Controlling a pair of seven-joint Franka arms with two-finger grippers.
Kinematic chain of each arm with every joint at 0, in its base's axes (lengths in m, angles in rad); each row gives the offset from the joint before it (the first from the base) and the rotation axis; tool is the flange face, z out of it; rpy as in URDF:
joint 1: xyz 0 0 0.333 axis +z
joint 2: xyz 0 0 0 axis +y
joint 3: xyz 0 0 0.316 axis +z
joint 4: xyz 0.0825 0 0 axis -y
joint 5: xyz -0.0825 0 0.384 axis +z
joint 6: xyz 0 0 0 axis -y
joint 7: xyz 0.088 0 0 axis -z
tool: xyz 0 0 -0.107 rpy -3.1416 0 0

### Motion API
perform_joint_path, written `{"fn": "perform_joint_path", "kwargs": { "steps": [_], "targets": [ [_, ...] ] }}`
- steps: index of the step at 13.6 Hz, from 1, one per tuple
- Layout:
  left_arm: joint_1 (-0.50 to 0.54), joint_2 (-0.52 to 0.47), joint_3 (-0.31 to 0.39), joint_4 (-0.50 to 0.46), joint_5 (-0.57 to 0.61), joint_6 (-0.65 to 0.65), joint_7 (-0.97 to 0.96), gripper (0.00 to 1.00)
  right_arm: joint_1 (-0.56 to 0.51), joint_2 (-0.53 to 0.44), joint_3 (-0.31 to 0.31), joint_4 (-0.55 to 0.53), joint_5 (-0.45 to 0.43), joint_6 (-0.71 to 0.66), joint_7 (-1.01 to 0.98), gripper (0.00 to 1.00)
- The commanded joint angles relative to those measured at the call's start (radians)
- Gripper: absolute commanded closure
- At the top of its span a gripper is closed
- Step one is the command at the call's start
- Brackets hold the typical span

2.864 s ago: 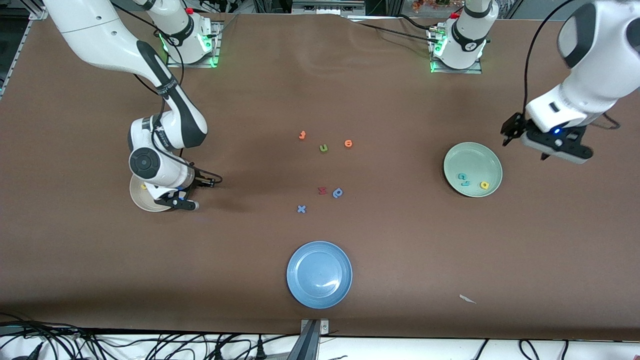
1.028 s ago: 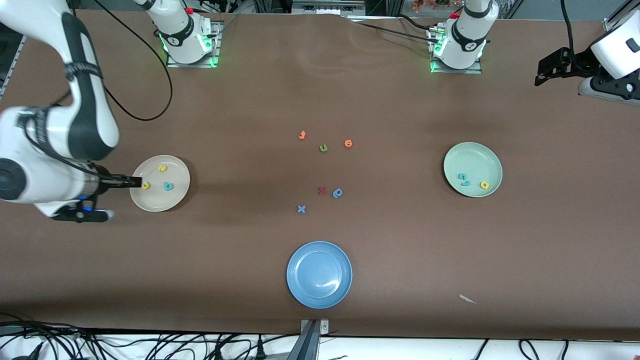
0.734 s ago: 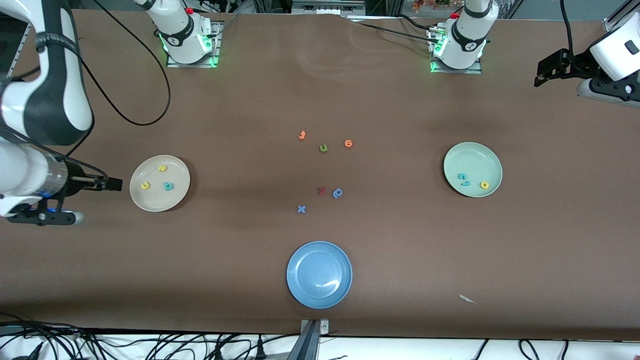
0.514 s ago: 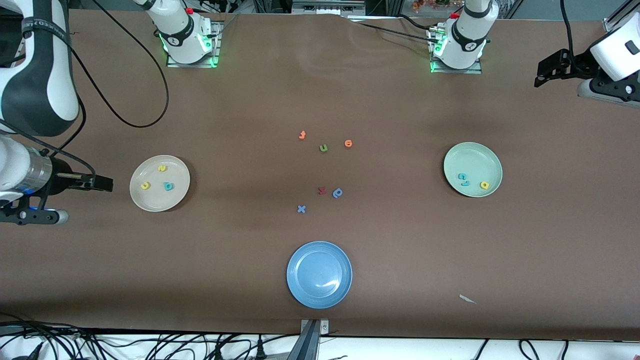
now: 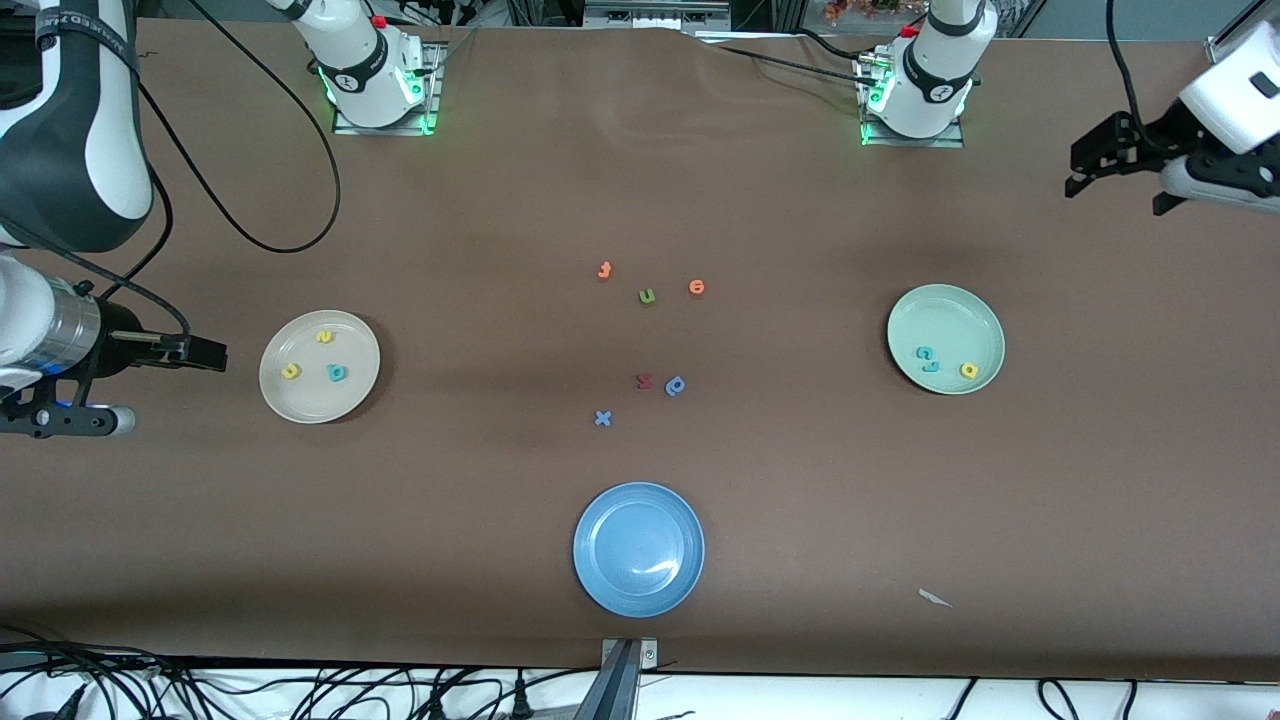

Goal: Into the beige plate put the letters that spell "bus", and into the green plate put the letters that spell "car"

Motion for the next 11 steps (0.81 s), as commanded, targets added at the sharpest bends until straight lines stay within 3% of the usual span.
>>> {"fn": "perform_joint_path", "kwargs": {
  "steps": [1, 3, 6, 11],
  "targets": [
    [0.003, -0.104, -0.001, -0.109, -0.019, 0.038, -0.003, 0.00, -0.005, -0.101, 0.006, -0.148, 0.033, 0.081, 0.007, 0.00],
    [0.003, -0.101, -0.010, -0.104, -0.014, 0.021, -0.008, 0.00, 0.018, -0.141, -0.003, -0.202, 0.029, 0.131, 0.007, 0.00],
    [0.003, -0.098, -0.008, -0.098, -0.013, 0.019, -0.008, 0.00, 0.022, -0.167, -0.003, -0.196, 0.020, 0.005, 0.008, 0.00],
    [0.003, -0.056, -0.008, -0.051, -0.011, 0.015, -0.009, 0.00, 0.023, -0.152, -0.001, -0.190, 0.049, 0.019, 0.008, 0.00]
  ]
}}
